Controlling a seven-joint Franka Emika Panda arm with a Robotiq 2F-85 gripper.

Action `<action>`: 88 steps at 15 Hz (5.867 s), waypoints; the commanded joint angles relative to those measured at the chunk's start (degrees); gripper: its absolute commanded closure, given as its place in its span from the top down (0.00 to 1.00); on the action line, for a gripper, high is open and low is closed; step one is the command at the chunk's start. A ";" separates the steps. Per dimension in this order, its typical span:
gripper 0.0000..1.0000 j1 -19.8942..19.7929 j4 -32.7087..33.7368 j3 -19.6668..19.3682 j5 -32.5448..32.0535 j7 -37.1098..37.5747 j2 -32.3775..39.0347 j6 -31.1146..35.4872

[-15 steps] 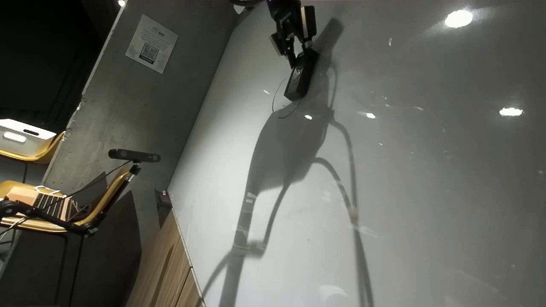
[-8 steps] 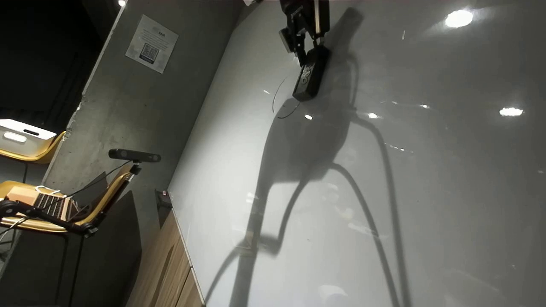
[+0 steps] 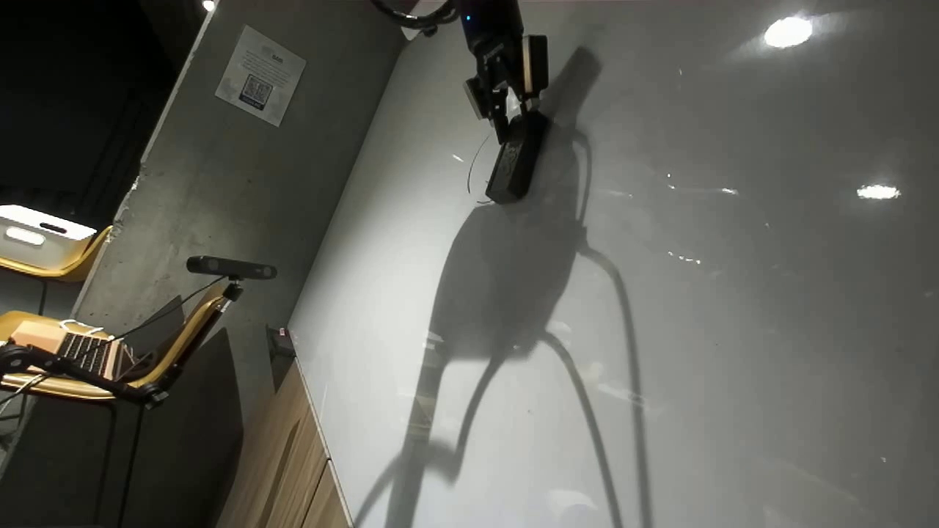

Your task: Use the duster to rub the drawing on the white board

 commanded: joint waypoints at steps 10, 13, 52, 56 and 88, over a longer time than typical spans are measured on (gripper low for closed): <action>0.29 1.14 -6.30 3.94 0.86 3.90 0.38 8.67; 0.29 2.20 -6.72 6.17 0.63 6.00 0.84 9.39; 0.29 -0.28 -6.05 -2.53 3.92 -2.73 3.11 13.70; 0.29 0.54 -13.45 -0.59 3.21 -1.43 -1.23 17.56; 0.29 1.15 -3.36 10.79 -6.12 5.76 4.86 13.93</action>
